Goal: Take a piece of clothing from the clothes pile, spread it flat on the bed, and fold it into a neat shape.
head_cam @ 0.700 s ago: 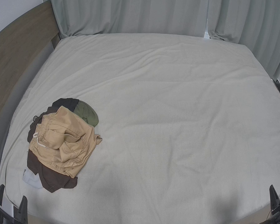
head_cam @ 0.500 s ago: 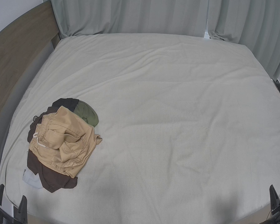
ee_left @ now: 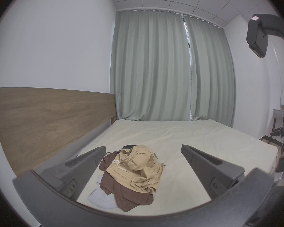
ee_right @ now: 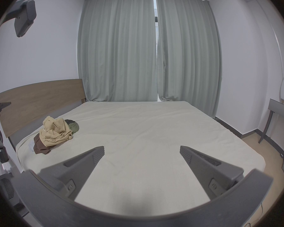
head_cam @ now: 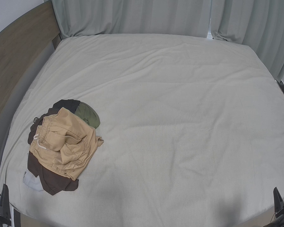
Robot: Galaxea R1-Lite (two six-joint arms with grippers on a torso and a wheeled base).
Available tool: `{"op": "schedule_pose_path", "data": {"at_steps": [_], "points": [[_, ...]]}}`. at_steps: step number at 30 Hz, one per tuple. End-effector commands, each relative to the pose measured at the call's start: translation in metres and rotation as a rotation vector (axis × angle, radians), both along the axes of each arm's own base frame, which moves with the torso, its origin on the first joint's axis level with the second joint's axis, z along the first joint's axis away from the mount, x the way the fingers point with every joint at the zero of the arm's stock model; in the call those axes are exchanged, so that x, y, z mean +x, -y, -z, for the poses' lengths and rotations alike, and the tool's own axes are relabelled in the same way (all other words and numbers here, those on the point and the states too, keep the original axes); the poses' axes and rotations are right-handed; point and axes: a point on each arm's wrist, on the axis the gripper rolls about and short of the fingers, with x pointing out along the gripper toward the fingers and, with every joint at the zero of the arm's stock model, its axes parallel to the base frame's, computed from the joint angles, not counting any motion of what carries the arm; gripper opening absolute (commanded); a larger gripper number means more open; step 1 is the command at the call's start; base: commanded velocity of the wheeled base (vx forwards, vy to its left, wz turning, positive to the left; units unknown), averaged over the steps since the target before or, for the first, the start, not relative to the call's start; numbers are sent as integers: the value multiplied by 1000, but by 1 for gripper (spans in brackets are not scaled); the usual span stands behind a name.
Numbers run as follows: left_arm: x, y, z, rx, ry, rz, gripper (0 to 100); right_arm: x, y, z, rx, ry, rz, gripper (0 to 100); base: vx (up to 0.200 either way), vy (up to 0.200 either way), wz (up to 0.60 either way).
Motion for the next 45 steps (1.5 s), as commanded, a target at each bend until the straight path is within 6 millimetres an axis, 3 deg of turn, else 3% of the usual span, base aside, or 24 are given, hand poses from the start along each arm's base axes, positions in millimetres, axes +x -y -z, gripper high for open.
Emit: {"op": "schedule_pose_path", "data": {"at_steps": [1, 8, 13, 29, 35, 45], "points": [[7, -2, -19, -6, -43, 64, 100, 0, 0, 5, 1, -1, -2, 100, 0, 0, 0], [22, 0, -54, -1, -86, 105, 100, 0, 0, 5, -2, -1, -4, 100, 0, 0, 0], [34, 1, -67, -15, -123, 153, 100, 0, 0, 5, -2, -1, -4, 100, 0, 0, 0], [57, 8, -70, -15, -231, 304, 100, 0, 0, 5, -3, -1, -4, 100, 0, 0, 0], [71, 13, -82, -14, -269, 398, 100, 0, 0, 5, -3, -1, -4, 100, 0, 0, 0], [91, 19, -90, -123, -359, 540, 100, 0, 0, 5, 0, -1, -4, 100, 0, 0, 0]]}}
